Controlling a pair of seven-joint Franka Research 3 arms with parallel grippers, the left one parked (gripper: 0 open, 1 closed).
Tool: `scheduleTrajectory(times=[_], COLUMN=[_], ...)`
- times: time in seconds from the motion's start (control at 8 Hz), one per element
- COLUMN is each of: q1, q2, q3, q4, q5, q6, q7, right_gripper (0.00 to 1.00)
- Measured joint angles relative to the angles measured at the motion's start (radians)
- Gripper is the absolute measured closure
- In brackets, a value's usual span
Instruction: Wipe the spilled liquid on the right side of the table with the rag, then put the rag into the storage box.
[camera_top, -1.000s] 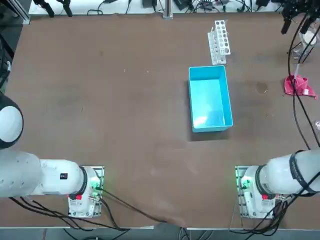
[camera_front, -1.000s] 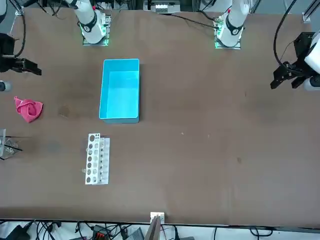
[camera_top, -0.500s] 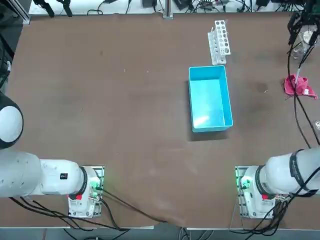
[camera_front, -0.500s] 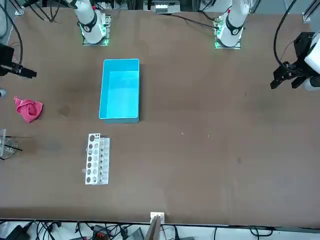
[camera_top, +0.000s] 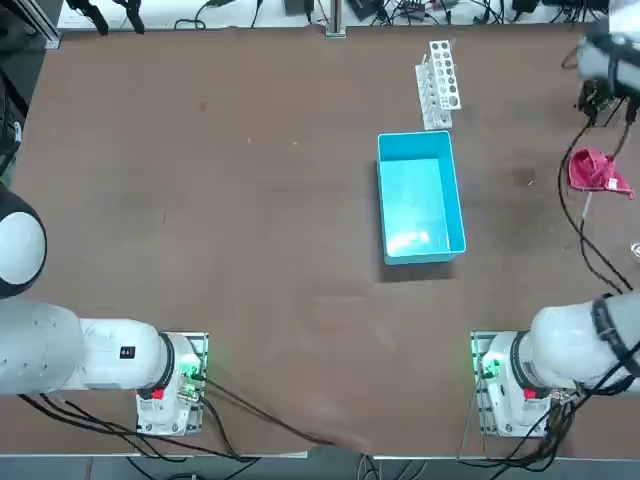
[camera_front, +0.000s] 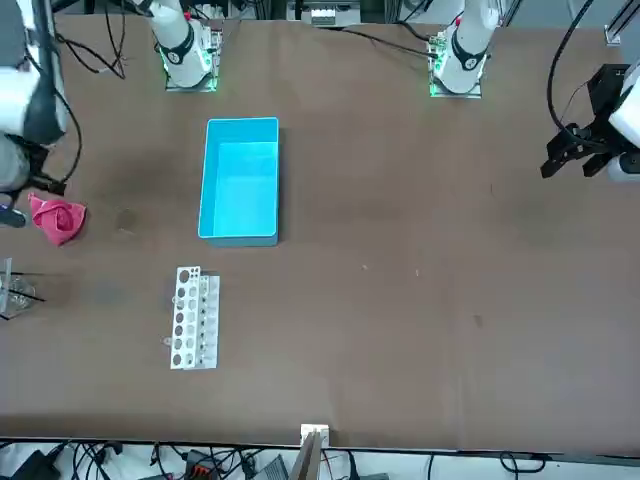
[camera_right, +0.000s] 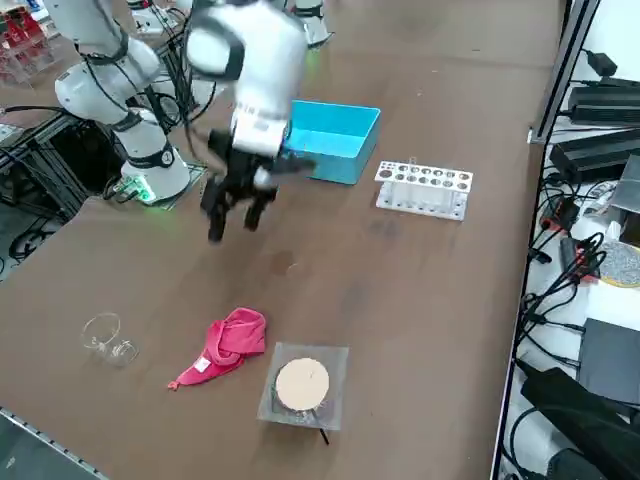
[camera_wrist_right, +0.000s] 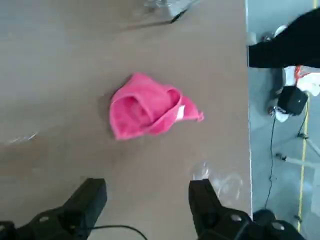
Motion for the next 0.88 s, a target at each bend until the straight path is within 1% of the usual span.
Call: scheduleTrajectory(times=[0.12,0.25,0.38,0.5,0.62,0.75,0.88], q1=[-0.037,-0.053,-0.061,-0.064,-0.066,-0.070,-0.083], q2=[0.013,0.038,0.078,0.117,0.154,0.185,0.210], q3=[0.000,0.000,0.000,0.002,0.002,0.002,0.002], q4=[-0.058,-0.098,-0.121,-0.130,-0.134,-0.136,-0.136], q5=[-0.091,-0.211,-0.363,-0.478,-0.563,-0.614,-0.645], q6=[0.105,0.176,0.224,0.243,0.258,0.274,0.292], q7=[0.105,0.255,0.449,0.595,0.705,0.771,0.802], right_gripper=[0.00,0.00,0.00,0.00,0.00,0.00,0.00])
